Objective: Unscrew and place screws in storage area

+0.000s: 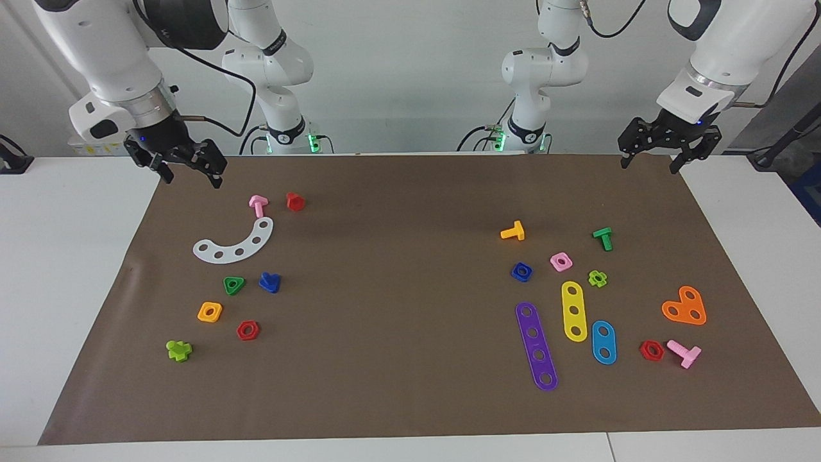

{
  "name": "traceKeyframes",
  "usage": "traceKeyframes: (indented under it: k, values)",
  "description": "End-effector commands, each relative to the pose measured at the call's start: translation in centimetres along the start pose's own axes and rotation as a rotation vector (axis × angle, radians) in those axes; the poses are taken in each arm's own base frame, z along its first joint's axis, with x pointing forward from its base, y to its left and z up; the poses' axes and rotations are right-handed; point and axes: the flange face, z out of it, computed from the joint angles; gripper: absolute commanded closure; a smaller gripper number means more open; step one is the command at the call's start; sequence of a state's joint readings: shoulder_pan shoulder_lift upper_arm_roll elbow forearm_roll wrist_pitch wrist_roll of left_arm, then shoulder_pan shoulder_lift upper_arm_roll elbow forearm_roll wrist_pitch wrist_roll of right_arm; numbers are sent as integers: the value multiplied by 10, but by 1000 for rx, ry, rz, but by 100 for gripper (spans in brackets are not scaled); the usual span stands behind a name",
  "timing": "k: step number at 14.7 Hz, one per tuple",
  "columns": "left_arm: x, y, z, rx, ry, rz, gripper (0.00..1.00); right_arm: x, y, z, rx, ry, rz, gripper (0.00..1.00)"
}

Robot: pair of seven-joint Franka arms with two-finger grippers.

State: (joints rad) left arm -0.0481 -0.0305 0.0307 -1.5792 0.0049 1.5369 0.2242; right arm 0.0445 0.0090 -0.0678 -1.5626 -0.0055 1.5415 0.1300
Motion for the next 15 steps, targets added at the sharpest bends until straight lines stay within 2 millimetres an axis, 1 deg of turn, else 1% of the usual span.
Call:
traceKeyframes:
  k: [1, 4, 8, 9, 10, 15]
  values:
    - [-3, 1, 0, -16, -6, -11, 0, -7, 7, -1, -5, 9, -32, 0]
    - [-3, 1, 0, -16, -6, -11, 0, -6, 7, -6, -20, 13, -67, 0]
    - [-3, 1, 0, -16, -6, -9, 0, -8, -3, -8, -20, 14, -85, 0]
    - [-3, 1, 0, -16, -6, -11, 0, -10, -5, -17, -19, 21, -89, 0]
    - [-3, 1, 0, -16, -6, -9, 0, -11, -5, -20, -22, 13, -88, 0]
    - [-3, 1, 0, -16, -6, -9, 0, -11, -4, -17, -20, 12, -87, 0]
